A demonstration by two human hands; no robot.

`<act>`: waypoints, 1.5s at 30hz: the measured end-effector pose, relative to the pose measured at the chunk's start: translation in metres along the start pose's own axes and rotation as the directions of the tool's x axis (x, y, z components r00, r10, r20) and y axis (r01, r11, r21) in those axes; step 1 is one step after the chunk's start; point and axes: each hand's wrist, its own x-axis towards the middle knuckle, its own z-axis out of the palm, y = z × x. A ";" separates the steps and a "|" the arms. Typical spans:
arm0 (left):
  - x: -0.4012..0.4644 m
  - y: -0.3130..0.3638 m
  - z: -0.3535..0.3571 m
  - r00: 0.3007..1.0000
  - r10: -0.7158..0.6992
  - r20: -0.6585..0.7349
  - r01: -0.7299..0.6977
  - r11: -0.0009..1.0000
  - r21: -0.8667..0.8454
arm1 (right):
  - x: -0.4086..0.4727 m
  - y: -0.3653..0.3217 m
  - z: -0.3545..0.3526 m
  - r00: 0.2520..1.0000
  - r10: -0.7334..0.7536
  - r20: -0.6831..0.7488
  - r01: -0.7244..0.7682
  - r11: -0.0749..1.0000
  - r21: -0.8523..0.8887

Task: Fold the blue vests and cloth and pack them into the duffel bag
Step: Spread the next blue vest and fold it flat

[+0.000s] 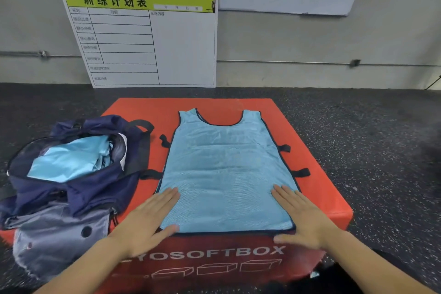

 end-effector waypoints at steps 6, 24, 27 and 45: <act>-0.017 -0.011 0.003 0.998 0.015 -0.053 -0.014 1.000 0.026 | -0.004 0.008 0.012 0.997 0.019 -0.080 -0.018 1.000 0.013; 0.000 0.009 -0.020 0.860 -0.495 -0.127 0.340 0.741 -0.579 | -0.020 0.017 -0.003 0.897 0.400 -0.187 -0.228 0.782 0.580; 0.000 0.012 -0.033 0.843 -0.522 -0.133 0.313 0.675 -0.668 | -0.020 0.010 -0.015 0.893 0.401 -0.205 -0.177 0.731 0.659; -0.003 0.029 -0.091 0.736 -0.661 -0.148 0.265 0.482 -0.835 | -0.025 -0.019 -0.077 0.876 0.483 -0.011 -0.086 0.179 0.980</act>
